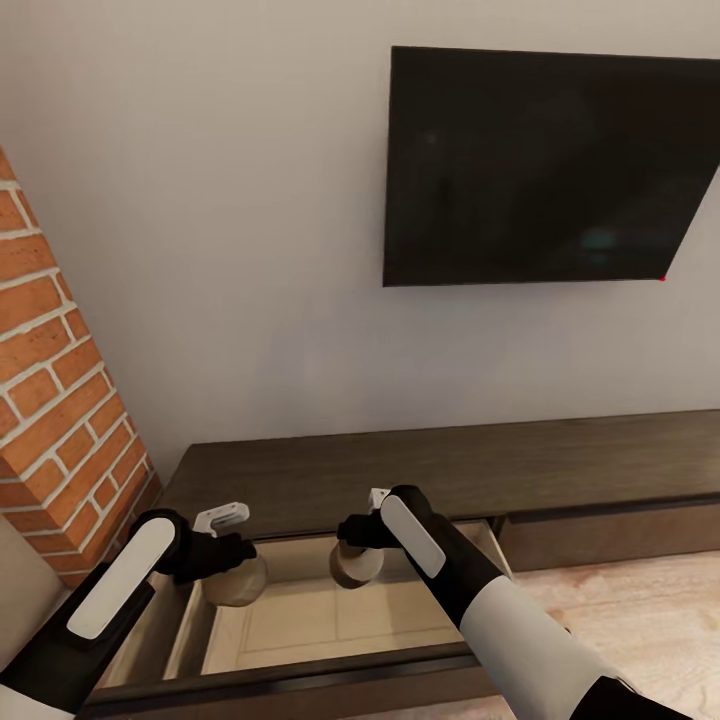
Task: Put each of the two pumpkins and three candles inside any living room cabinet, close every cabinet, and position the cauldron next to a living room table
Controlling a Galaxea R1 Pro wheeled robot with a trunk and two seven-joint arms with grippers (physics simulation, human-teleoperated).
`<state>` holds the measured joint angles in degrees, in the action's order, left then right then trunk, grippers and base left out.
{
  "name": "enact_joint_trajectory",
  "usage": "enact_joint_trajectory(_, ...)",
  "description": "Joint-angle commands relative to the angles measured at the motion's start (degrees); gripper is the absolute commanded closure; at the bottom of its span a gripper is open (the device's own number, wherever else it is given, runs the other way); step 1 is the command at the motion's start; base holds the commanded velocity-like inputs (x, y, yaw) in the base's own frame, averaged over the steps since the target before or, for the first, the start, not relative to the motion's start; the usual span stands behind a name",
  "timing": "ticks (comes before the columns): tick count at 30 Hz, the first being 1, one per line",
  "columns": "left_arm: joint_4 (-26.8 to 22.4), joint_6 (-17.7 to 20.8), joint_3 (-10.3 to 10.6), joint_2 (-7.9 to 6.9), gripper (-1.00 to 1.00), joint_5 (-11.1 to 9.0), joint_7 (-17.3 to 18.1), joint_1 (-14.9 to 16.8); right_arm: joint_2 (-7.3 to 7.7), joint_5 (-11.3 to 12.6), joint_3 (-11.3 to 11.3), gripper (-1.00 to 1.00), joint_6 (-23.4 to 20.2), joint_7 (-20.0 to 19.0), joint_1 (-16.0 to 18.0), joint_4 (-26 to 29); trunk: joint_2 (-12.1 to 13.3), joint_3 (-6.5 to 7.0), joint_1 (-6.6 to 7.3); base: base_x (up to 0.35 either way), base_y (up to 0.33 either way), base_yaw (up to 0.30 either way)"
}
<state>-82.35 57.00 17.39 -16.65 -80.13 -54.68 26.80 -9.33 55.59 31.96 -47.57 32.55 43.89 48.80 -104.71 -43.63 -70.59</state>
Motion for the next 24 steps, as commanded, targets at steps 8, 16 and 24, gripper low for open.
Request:
enact_joint_trajectory(8, -0.1, -0.1, 0.1, -0.22, 1.00, -0.5, -0.4, 0.0, 0.02, 0.6, 0.1, 1.00, 0.1, 0.3, 0.1, 0.0, 0.0, -0.06, 0.01, -0.001, 0.002, 0.000)
enact_joint_trajectory(16, 0.1, -0.1, 0.0, -0.23, 1.00, -0.5, -0.4, 0.0, -0.02, 0.6, 0.4, 1.00, 2.3, 0.2, 0.1, -0.2, -0.8, -0.42, -0.43, 0.000, 0.000, 0.000)
enact_joint_trajectory(24, 0.2, -0.2, -0.3, -0.23, 1.00, -0.3, -0.4, 0.1, -0.07, 0.3, 3.2, 1.00, 3.0, 0.3, 0.1, -0.8, -4.0, -1.85, -2.19, 0.000, 0.000, 0.000)
